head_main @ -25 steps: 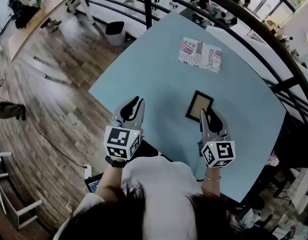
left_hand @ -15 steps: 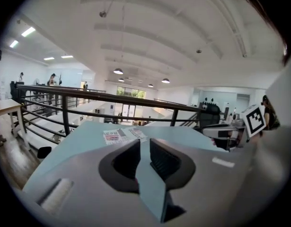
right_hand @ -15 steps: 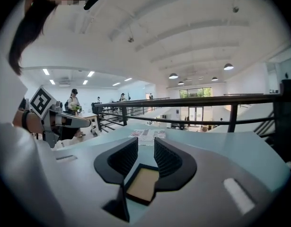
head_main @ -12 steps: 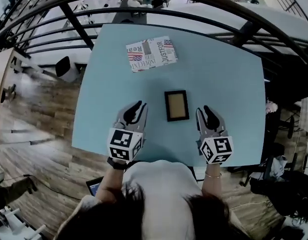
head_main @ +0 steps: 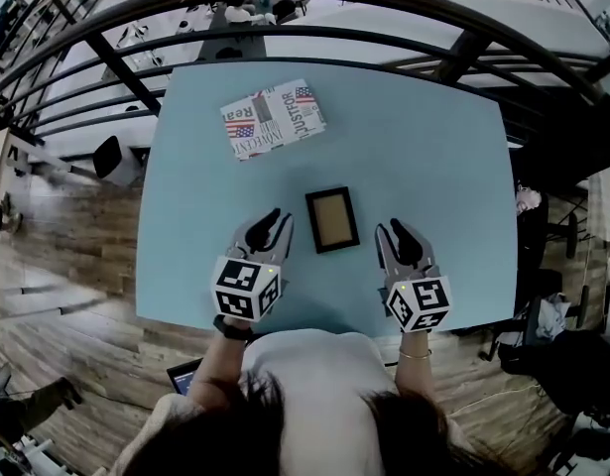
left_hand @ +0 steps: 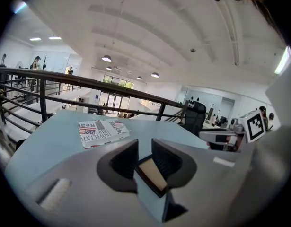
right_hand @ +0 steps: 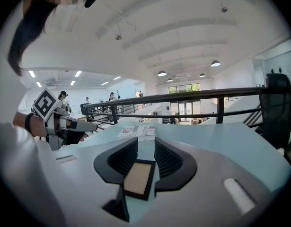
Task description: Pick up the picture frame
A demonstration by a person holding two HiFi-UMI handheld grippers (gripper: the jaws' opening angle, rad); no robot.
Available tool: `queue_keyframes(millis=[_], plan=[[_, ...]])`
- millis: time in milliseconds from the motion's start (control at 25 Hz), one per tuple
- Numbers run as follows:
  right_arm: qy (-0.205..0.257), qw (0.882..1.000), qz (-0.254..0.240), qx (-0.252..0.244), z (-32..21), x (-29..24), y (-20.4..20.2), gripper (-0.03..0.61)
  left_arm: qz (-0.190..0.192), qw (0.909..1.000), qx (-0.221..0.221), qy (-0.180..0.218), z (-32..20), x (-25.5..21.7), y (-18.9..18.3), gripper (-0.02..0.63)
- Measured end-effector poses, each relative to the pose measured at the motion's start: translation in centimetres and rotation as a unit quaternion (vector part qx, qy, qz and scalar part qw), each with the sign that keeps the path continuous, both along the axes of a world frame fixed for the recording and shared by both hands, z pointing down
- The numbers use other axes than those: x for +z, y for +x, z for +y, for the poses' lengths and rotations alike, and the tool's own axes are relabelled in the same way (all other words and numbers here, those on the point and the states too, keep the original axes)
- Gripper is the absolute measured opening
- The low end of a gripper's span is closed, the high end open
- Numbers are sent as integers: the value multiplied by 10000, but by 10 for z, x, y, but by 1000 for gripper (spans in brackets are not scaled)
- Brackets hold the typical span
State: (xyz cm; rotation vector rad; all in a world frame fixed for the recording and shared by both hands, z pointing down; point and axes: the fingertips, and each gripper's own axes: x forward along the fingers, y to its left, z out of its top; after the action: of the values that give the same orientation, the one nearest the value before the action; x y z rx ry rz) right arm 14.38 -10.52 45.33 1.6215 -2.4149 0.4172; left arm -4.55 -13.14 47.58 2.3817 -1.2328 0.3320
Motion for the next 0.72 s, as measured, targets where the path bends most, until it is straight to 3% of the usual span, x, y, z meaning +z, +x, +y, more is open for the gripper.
queue_keyframes(millis=[400,720], plan=[[-105,9999,-50,-39,-7,11,3,86,165,9994,-20,-288,-1,14,10,94],[-422,9990,-116,-108,-10,37,2,89,528,9950,-18,-850,0,45,20,95]])
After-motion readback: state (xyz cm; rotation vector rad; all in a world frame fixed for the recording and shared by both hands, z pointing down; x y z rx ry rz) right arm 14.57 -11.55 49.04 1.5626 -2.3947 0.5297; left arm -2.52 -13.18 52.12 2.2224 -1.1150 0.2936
